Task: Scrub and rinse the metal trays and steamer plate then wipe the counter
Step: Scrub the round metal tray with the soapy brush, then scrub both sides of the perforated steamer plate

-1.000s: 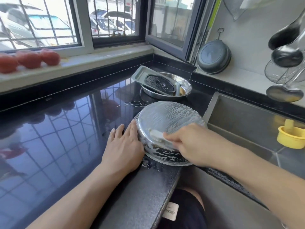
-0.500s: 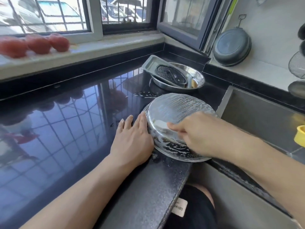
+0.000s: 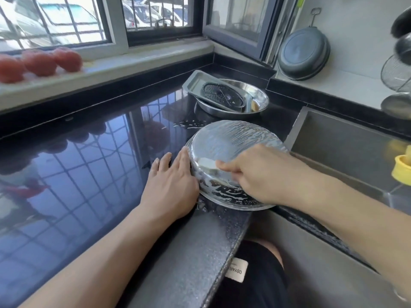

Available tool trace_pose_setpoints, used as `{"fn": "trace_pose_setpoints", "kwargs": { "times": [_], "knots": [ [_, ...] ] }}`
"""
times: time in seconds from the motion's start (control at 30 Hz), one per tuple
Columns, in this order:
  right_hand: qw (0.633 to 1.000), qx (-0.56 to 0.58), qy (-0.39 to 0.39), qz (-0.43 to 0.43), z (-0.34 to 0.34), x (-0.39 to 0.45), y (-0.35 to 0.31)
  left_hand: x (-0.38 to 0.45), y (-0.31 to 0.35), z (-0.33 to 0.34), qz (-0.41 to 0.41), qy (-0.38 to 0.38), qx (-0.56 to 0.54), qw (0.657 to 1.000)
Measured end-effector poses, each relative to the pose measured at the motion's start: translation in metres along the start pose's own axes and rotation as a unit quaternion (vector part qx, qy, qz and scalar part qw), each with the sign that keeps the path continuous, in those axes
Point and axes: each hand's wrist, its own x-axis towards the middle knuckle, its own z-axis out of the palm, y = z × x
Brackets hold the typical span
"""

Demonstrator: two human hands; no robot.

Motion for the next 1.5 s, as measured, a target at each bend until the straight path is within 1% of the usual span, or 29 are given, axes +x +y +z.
{"fn": "trace_pose_setpoints", "kwargs": {
  "times": [0.07, 0.13, 0.23, 0.3, 0.4, 0.47, 0.5, 0.57, 0.63, 0.7, 0.77, 0.8, 0.83, 0.9, 0.93, 1.0, 1.03, 1.17, 1.27, 1.3, 1.4, 1.5],
  "knots": [
    [1.000, 0.030, 0.007, -0.004, 0.007, -0.025, 0.012, -0.001, 0.000, -0.001, 0.000, -0.001, -0.001, 1.000],
    [0.998, 0.055, 0.010, 0.012, 0.011, -0.046, 0.027, -0.002, 0.000, -0.001, -0.003, 0.000, -0.003, 1.000],
    [0.995, 0.068, 0.027, 0.069, 0.017, -0.079, 0.061, -0.002, 0.003, -0.002, -0.007, 0.003, -0.012, 1.000],
    [0.988, 0.081, 0.042, 0.123, 0.019, -0.091, 0.087, -0.002, 0.005, -0.003, -0.004, 0.004, -0.015, 1.000],
    [0.971, 0.113, 0.076, 0.197, 0.024, -0.083, 0.121, -0.004, 0.007, -0.007, 0.007, 0.008, -0.028, 1.000],
    [0.958, 0.150, 0.107, 0.222, 0.027, -0.072, 0.131, -0.005, 0.011, -0.012, 0.032, 0.032, -0.013, 0.999],
    [0.944, 0.191, 0.127, 0.238, 0.029, -0.068, 0.133, -0.008, 0.017, -0.016, 0.054, 0.049, -0.004, 0.997],
    [0.903, 0.281, 0.164, 0.282, 0.033, -0.064, 0.136, -0.017, 0.036, -0.019, 0.113, 0.074, 0.002, 0.991],
    [0.859, 0.345, 0.185, 0.329, 0.036, -0.058, 0.138, -0.031, 0.064, -0.017, 0.154, 0.039, 0.025, 0.987],
    [0.804, 0.423, 0.191, 0.371, 0.038, -0.048, 0.141, -0.042, 0.090, -0.010, 0.150, -0.010, 0.091, 0.984],
    [0.757, 0.491, 0.189, 0.388, 0.035, -0.038, 0.142, -0.048, 0.107, 0.000, 0.136, -0.002, 0.158, 0.978],
    [0.748, 0.504, 0.188, 0.388, 0.033, -0.035, 0.144, -0.048, 0.113, 0.005, 0.128, 0.018, 0.183, 0.974],
    [0.751, 0.503, 0.187, 0.385, 0.031, -0.034, 0.147, -0.046, 0.117, 0.011, 0.121, 0.030, 0.208, 0.970],
    [0.771, 0.482, 0.190, 0.370, 0.027, -0.038, 0.153, -0.040, 0.127, 0.018, 0.119, 0.055, 0.266, 0.955],
    [0.779, 0.475, 0.193, 0.360, 0.025, -0.043, 0.156, -0.037, 0.131, 0.019, 0.120, 0.056, 0.292, 0.947],
    [0.789, 0.470, 0.203, 0.340, 0.023, -0.054, 0.164, -0.032, 0.139, 0.016, 0.136, 0.049, 0.335, 0.931],
    [0.790, 0.471, 0.208, 0.333, 0.022, -0.061, 0.167, -0.030, 0.143, 0.013, 0.150, 0.059, 0.356, 0.921],
    [0.793, 0.467, 0.232, 0.315, 0.020, -0.086, 0.176, -0.023, 0.146, -0.017, 0.233, 0.158, 0.423, 0.861],
    [0.793, 0.460, 0.255, 0.309, 0.012, -0.096, 0.181, -0.012, 0.149, -0.056, 0.231, 0.214, 0.444, 0.839],
    [0.792, 0.460, 0.259, 0.306, 0.009, -0.097, 0.183, -0.007, 0.149, -0.067, 0.218, 0.218, 0.444, 0.841],
    [0.788, 0.465, 0.263, 0.305, 0.001, -0.100, 0.186, 0.008, 0.157, -0.100, 0.188, 0.211, 0.415, 0.865],
    [0.790, 0.461, 0.261, 0.308, -0.012, -0.108, 0.194, 0.026, 0.176, -0.133, 0.201, 0.216, 0.383, 0.875]
  ]
}}
